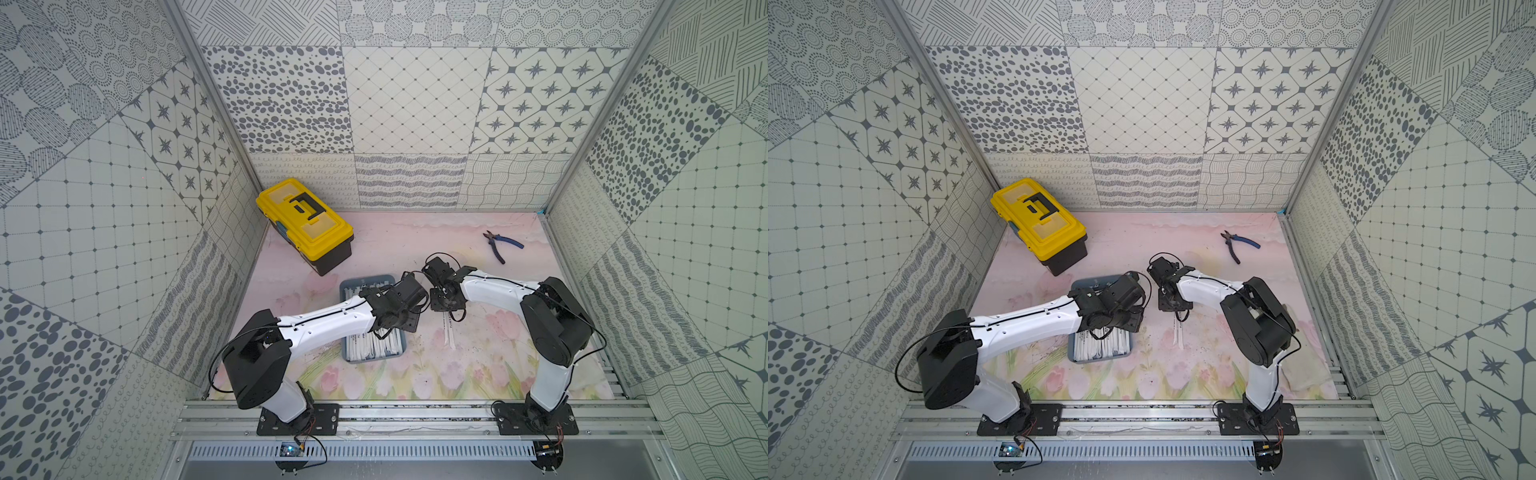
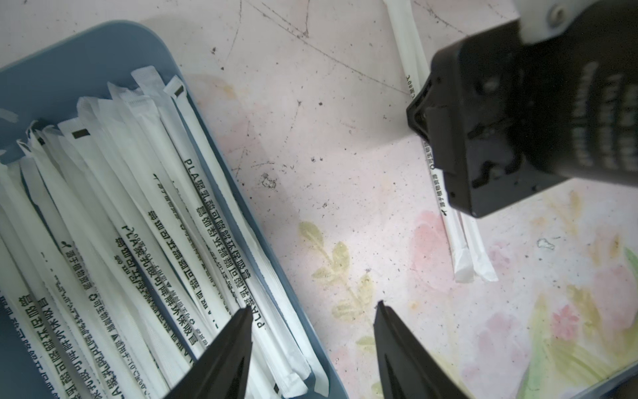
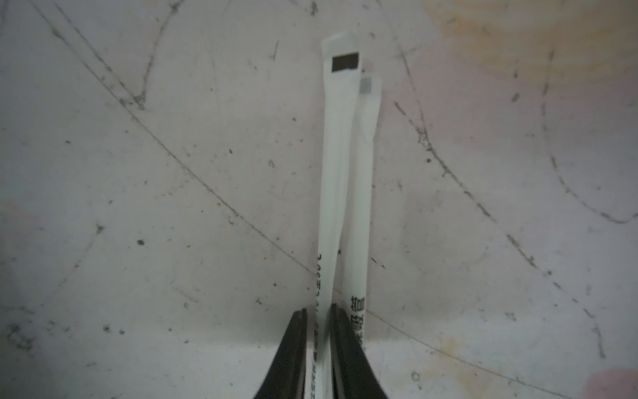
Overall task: Put the straws into the storage box
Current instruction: Pick up the straw from the center of the board, then place the straw in the storage box.
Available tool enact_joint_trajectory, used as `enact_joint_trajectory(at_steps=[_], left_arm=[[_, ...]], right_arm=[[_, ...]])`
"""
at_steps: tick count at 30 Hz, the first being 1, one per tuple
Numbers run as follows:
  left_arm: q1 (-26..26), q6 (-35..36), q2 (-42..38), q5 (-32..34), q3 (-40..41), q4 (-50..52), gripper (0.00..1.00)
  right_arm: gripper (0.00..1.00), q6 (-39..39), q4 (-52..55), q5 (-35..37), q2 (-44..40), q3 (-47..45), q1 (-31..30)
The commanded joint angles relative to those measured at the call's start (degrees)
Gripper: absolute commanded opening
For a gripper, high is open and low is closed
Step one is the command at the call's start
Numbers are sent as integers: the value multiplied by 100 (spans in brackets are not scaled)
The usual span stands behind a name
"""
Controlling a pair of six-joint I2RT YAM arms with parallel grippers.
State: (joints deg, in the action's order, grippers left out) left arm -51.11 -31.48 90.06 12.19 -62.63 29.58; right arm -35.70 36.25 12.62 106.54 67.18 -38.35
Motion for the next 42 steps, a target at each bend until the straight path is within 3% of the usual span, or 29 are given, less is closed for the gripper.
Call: enact_joint_trajectory(at_steps=[1,5,10,15,19,23,26,33,42], left_arm=[[-13,-16,-36,-1,-13,-19,61],[-13,9,-69,24,8,34,61],[201,49,-442,258,151,261,62],[722,102,-1234,230,523,586,62],[1149,155,-1965,328,853,941,62],[1585,187,-2590,245,1161,1156,62],[1782,132,-2905,146,1376,1197,62],[1801,-137,-2926,-187,1684,948,62],[1803,-128,-2722,-313,1588,790,61]], right_arm=[[17,-159,-230,-122,187,-168,68],[13,-182,-231,-170,211,-117,66],[9,-188,-188,-440,-375,59,-78],[8,-404,-641,-1544,-968,441,-634],[8,-598,-1133,-2191,-619,872,-1196],[8,-906,-1726,-2629,-44,1090,-1291],[8,-887,-1765,-2471,301,1270,-1291],[8,-691,-830,-1196,596,1287,-1296],[8,-797,-978,-1305,867,1157,-1243]])
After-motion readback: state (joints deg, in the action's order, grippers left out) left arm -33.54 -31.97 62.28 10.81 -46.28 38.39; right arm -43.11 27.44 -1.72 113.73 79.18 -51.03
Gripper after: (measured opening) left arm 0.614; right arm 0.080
